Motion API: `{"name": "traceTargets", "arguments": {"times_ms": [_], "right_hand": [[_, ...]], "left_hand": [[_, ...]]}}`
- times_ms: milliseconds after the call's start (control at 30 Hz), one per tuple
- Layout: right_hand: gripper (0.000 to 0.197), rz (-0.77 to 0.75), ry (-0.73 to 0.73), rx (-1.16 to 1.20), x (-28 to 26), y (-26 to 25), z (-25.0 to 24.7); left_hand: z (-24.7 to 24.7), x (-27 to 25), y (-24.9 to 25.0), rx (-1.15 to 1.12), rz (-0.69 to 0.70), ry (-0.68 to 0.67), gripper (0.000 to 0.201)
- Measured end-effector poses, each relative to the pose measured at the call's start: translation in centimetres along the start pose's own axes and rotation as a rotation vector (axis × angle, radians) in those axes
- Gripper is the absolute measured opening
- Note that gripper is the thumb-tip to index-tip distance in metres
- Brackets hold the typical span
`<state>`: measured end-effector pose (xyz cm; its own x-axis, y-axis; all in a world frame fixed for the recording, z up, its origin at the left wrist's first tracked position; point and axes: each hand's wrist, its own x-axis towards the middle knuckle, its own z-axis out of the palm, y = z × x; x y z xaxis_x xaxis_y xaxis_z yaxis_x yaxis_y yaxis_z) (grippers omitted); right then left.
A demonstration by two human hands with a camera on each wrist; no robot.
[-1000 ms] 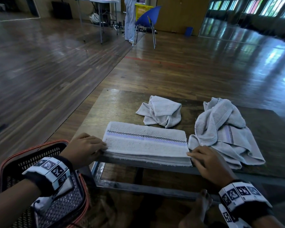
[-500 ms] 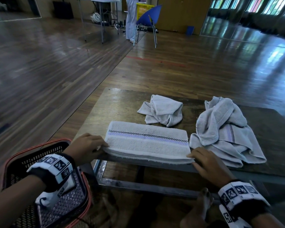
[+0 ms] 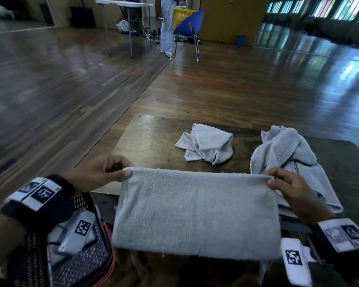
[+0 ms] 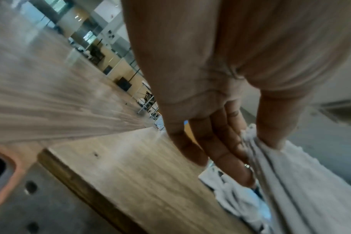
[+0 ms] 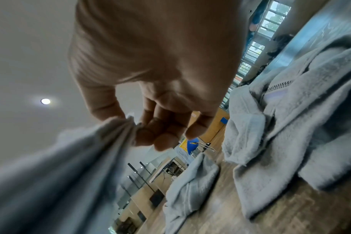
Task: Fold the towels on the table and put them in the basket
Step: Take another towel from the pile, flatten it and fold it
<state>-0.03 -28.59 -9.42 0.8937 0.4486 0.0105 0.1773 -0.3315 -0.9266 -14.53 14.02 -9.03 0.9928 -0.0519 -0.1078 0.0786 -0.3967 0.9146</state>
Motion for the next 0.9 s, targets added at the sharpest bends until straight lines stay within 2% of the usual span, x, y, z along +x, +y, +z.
{"name": "traceTargets", "arguments": {"times_ms": [67, 133, 167, 233, 300, 367, 500, 567, 633, 767, 900], "right_hand": [[0.017, 0.055, -0.065, -0.104, 1.3, 0.4, 0.5], [0.021, 0.094, -0.066, -0.206, 2.9, 1.0, 1.3], [0.017, 0.109, -0.008, -0.244, 3.7, 1.5, 1.9], [0.009, 0.151, 0.201, -0.341, 5.0, 2.3, 3.0], [0.03, 0.141, 0.381, -0.526, 5.8, 2.9, 4.4], [0.038, 0.052, 0.373, -0.717, 5.8, 3.2, 6.1], [0.044, -0.116, 0.167, -0.832, 4.9, 3.0, 10.9], [0.047, -0.159, 0.06, -0.857, 4.4, 3.0, 12.9], [0.051, -0.158, -0.061, -0.92, 4.1, 3.5, 14.0], [0.055, -0.17, -0.162, -1.072, 4.0, 4.9, 12.8], [0.06, 0.013, -0.126, -1.097, 4.6, 5.6, 10.0]], "left_hand": [[0.3, 1.4, -0.3, 0.118, -0.088, -0.044, 0.017], [1.0, 2.8, -0.4, 0.231, -0.076, 0.099, 0.015], [1.4, 3.5, -0.5, 0.276, -0.05, 0.222, 0.017], [2.1, 4.8, -0.1, 0.303, -0.03, 0.463, 0.029], [3.2, 5.7, 0.0, 0.356, -0.05, 0.546, 0.041], [4.9, 6.3, -0.1, 0.493, -0.052, 0.472, 0.048], [10.8, 6.8, -0.5, 0.835, -0.012, 0.171, 0.054], [13.4, 6.6, -1.0, 0.997, -0.042, 0.004, 0.059], [14.9, 6.3, -1.5, 1.096, -0.069, -0.094, 0.063], [14.0, 6.5, -2.0, 1.124, -0.098, -0.105, 0.069], [11.5, 8.6, -2.7, 1.22, -0.09, -0.053, 0.081]]}}
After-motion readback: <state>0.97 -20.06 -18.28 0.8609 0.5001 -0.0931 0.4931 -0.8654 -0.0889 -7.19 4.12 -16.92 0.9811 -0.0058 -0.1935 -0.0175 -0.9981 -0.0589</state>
